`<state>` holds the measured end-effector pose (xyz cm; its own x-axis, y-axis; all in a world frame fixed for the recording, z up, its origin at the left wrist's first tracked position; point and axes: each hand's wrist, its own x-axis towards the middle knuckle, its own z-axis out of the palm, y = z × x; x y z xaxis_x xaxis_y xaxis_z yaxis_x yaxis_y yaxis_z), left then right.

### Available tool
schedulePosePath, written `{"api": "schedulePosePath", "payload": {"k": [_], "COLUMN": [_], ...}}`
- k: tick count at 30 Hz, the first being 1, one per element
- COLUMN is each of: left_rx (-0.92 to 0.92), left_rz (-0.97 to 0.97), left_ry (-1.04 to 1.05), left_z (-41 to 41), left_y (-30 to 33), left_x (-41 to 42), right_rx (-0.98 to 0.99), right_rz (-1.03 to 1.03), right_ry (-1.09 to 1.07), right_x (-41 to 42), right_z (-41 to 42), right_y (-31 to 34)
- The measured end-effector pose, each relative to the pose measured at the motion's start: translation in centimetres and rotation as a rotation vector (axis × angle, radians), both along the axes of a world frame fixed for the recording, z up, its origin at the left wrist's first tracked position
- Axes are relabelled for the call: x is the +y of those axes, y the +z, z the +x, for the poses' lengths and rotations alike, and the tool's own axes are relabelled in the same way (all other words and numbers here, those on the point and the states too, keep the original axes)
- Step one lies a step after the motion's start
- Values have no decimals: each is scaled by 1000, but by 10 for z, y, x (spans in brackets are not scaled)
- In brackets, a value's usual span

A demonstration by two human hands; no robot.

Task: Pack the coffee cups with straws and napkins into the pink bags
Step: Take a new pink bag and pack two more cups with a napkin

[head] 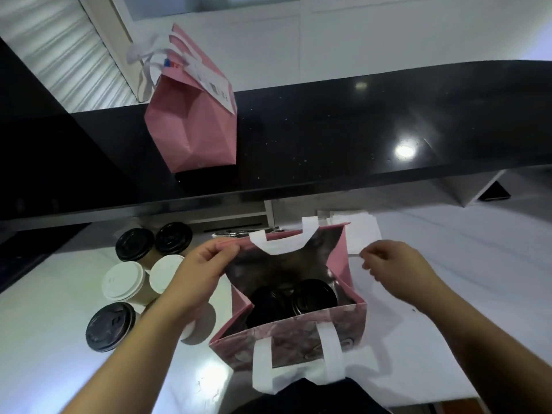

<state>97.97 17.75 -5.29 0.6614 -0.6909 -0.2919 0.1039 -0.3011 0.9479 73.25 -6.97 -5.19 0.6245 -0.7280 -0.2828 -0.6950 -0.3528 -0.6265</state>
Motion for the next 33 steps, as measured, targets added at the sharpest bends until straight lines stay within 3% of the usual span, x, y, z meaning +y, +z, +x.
{"api": "schedulePosePath", "payload": {"k": [6,14,33], "left_rx": [49,30,26], "left_rz": [-15,-34,-76], "left_ry": [37,94,105], "left_z": [-2,-7,-7], "left_y": [-4,0,-4], "left_x": [-13,-20,-18], "right_rx": [222,360,154], "right_rz": [-160,-141,-25], "right_ry": [46,60,-188], "right_x": [-56,-82,-101], "right_z": [62,106,94], "right_y": [-77,-114,-140]}}
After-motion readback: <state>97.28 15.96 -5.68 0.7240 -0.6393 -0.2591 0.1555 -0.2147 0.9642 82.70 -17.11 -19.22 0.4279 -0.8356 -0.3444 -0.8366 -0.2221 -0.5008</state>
